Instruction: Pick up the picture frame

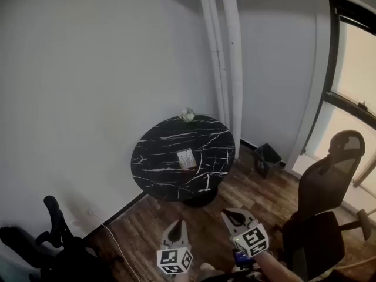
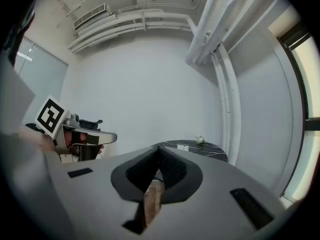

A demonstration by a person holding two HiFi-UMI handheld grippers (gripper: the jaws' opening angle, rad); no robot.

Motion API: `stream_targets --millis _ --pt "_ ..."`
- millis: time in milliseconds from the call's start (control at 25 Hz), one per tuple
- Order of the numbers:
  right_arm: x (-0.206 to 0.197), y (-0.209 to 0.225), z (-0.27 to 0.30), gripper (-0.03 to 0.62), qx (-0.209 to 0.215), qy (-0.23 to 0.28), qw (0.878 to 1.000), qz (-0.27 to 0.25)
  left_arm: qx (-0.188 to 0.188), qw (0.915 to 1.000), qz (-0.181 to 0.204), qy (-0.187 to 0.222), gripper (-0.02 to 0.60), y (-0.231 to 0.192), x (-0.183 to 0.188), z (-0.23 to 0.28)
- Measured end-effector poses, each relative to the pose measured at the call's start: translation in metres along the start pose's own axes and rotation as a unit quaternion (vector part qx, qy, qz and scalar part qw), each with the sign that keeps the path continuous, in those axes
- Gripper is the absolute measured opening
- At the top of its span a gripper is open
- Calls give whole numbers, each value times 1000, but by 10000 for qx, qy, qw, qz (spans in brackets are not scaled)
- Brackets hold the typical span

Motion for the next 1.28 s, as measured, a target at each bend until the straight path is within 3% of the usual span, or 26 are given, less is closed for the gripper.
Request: stream_targets --millis 200,600,840,1000,1280 --pt "-7 -5 -1 17 55 -96 9999 129 63 9992 387 -16 12 2 6 -5" --pt "-12 -7 -6 18 317 -125 9979 545 -218 9993 -72 295 12 6 11 -10" --pt "-23 9 -1 18 164 -257 9974 649 -194 9998 40 76 12 1 3 8" --pt "-31 22 24 17 111 -297 9977 597 -131 9995 285 54 12 -9 -4 34" --pt "-41 35 108 18 264 -445 9980 367 -129 9999 -19 25 12 -75 -12 102"
Point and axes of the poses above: the fingertips, and each gripper's own axes: z forward along the fingers, y to its right, x out of its top, the point moved 4 cm from there along -z, backward along the fingers, and after that the axes turned 10 degrees about -x, right-handed, at the moved point
